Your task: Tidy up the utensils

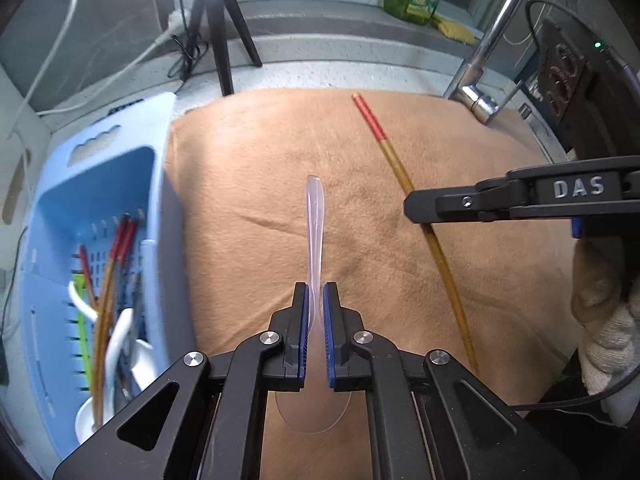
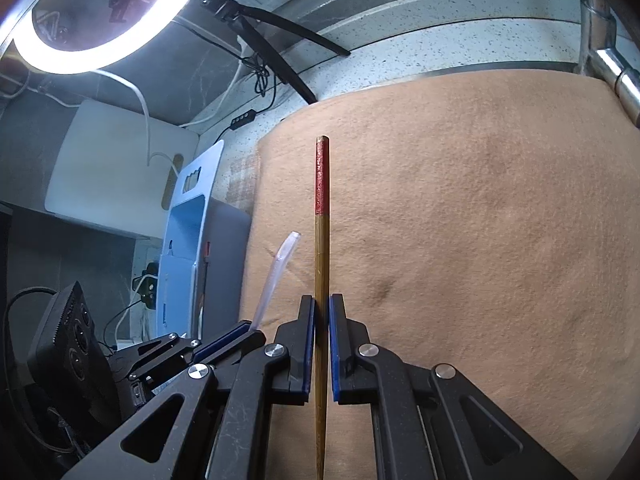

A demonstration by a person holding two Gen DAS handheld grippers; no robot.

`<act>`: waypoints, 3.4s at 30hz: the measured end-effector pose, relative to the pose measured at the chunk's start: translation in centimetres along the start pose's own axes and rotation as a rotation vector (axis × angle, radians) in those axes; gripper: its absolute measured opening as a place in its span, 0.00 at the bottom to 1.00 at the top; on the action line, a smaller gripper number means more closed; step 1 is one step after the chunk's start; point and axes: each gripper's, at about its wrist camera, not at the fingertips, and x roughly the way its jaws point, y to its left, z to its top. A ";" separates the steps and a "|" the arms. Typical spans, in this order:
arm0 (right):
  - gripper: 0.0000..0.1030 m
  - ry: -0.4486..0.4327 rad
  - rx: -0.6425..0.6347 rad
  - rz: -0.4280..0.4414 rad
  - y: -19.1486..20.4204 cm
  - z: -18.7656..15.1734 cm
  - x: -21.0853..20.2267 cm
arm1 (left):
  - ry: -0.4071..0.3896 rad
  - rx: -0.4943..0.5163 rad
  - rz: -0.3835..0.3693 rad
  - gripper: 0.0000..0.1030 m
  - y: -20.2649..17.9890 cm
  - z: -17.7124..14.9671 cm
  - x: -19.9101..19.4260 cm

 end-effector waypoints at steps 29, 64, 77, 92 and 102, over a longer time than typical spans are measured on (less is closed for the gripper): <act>0.06 0.134 -0.094 0.150 15.8 -0.1 11.3 | -0.093 -0.270 0.124 0.06 14.5 -5.7 -6.7; 0.27 0.090 -0.359 0.058 16.0 -2.6 7.0 | -0.204 -0.347 0.243 0.48 10.0 -7.6 -11.7; 0.51 -0.054 -0.659 -0.026 14.5 -4.5 0.9 | -0.311 -0.511 0.383 0.61 4.3 -9.0 -14.4; 0.52 -0.158 -0.842 -0.047 11.5 -7.3 -4.7 | -0.368 -0.569 0.494 0.70 -1.4 -10.6 -16.6; 0.63 -0.220 -0.859 -0.020 12.0 -7.9 -6.7 | -0.374 -0.567 0.501 0.74 -2.6 -10.8 -17.0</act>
